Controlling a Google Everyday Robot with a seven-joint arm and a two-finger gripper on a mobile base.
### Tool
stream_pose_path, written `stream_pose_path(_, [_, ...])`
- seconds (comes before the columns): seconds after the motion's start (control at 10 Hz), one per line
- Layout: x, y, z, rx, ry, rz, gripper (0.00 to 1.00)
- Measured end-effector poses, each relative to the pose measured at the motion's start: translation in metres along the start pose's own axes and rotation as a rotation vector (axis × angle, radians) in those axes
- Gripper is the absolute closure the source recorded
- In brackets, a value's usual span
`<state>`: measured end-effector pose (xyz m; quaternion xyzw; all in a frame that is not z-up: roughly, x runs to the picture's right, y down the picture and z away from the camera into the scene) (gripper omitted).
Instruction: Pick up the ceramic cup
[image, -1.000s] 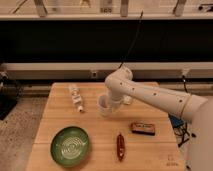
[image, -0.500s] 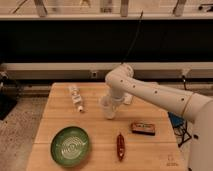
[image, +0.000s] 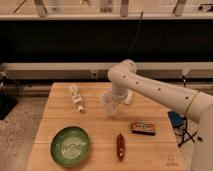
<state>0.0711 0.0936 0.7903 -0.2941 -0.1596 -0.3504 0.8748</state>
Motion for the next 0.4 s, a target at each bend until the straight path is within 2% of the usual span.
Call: stream_pose_path(0.4, [0.011, 0.0, -0.016, 0.003, 0.004, -0.011, 0.99])
